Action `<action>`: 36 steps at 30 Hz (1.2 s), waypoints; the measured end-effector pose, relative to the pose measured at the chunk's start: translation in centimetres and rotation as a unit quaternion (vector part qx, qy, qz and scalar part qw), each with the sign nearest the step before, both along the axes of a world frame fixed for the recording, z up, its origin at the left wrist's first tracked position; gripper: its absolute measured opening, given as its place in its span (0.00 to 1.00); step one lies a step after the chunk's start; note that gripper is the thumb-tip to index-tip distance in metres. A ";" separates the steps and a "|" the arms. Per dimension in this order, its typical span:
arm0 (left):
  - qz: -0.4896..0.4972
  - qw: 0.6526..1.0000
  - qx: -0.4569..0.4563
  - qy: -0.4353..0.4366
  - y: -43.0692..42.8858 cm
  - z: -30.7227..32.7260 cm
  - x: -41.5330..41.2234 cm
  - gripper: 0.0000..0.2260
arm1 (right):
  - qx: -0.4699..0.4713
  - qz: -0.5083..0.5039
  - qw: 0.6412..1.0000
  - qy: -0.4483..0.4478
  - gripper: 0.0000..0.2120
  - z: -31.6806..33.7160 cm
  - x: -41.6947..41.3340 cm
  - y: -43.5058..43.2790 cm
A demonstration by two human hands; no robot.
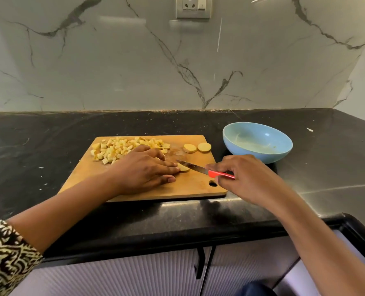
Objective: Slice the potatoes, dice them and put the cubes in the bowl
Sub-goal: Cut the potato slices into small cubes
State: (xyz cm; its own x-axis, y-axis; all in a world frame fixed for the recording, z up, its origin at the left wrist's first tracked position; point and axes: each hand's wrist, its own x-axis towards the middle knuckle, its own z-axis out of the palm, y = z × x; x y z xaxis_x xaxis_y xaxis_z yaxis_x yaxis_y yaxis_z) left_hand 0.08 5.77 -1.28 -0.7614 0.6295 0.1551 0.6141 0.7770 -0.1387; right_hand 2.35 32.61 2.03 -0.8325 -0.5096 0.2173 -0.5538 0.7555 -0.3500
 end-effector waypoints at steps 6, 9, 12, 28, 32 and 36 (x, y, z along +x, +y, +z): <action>0.003 0.999 -0.047 0.026 0.3 0.4 0.0 0.28 | 0.039 0.016 0.999 0.004 0.18 0.4 -0.7 -0.6; 0.005 0.997 -0.062 0.036 0.6 0.7 -0.1 0.30 | 0.072 0.036 0.997 0.010 0.18 1.0 -1.3 -1.7; 0.011 0.996 -0.072 0.044 0.8 0.7 -0.1 0.31 | 0.092 0.040 0.995 -0.008 0.18 1.7 -1.1 -1.3; 0.077 0.989 -0.108 -0.059 1.8 1.7 1.4 0.30 | 0.025 0.003 1.000 -0.001 0.16 1.6 -0.4 0.3; 0.074 0.987 -0.119 -0.074 1.8 1.9 1.4 0.25 | 0.016 0.013 1.000 -0.010 0.17 0.9 -0.7 -0.3; 0.071 0.987 -0.124 -0.078 1.5 1.8 1.2 0.27 | 0.020 0.018 0.999 -0.028 0.17 0.4 -0.6 -0.8</action>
State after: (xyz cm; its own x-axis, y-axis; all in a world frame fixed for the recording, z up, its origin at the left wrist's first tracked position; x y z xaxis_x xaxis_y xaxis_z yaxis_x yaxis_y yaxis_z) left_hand 1.27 7.23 0.49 -0.8469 0.5189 -0.1162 0.5306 0.8104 -0.2486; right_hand 1.71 31.85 2.44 -0.8238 -0.5468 0.1494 -0.5611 0.7493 -0.3516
